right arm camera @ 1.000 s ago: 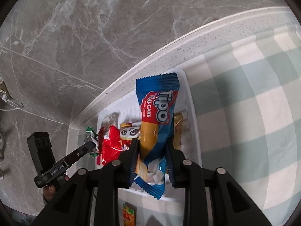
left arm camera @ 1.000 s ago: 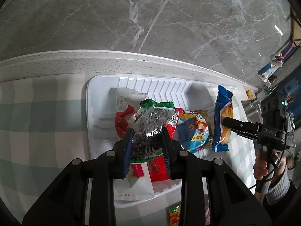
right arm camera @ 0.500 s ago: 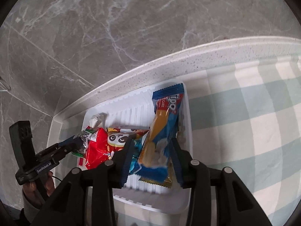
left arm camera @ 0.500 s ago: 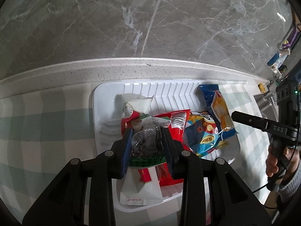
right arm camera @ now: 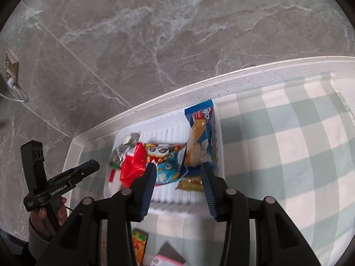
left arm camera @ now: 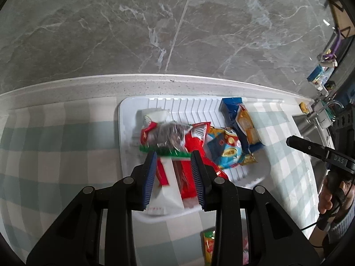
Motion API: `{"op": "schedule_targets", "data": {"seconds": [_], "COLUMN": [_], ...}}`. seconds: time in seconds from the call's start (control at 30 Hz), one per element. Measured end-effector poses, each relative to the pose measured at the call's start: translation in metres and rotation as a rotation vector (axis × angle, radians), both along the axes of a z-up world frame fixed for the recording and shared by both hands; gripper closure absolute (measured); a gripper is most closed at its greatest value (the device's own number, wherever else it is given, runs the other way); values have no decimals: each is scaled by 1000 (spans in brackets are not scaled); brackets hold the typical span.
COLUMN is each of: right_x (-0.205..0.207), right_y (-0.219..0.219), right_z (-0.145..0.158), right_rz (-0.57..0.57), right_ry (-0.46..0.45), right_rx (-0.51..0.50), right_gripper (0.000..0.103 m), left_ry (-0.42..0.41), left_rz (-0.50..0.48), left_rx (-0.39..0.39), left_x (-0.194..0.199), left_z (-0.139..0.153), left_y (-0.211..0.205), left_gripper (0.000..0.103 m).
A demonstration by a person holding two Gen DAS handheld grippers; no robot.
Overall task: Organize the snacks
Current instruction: 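Move both tools back over the remaining snacks on the cloth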
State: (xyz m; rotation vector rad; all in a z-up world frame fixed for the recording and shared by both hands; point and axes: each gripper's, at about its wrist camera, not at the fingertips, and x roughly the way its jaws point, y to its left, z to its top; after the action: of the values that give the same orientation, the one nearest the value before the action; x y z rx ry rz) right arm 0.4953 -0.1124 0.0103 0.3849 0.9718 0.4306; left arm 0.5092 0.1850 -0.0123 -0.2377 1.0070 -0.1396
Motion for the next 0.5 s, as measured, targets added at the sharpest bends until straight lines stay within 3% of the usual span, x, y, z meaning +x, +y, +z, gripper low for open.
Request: {"op": "schedule_targets", "data": {"seconds": [0.5], "right_x": [-91], "right_y": [-6], "right_z": [6], "right_rz": [2], "right_ry": [-8], "right_rx": [28], "right_gripper": [54], "left_ry": [-9], "left_rz": [19], "left_rx": [-5], "left_x": [-105], "left_z": [18], "left_y": [-1], "left_gripper": [73]}}
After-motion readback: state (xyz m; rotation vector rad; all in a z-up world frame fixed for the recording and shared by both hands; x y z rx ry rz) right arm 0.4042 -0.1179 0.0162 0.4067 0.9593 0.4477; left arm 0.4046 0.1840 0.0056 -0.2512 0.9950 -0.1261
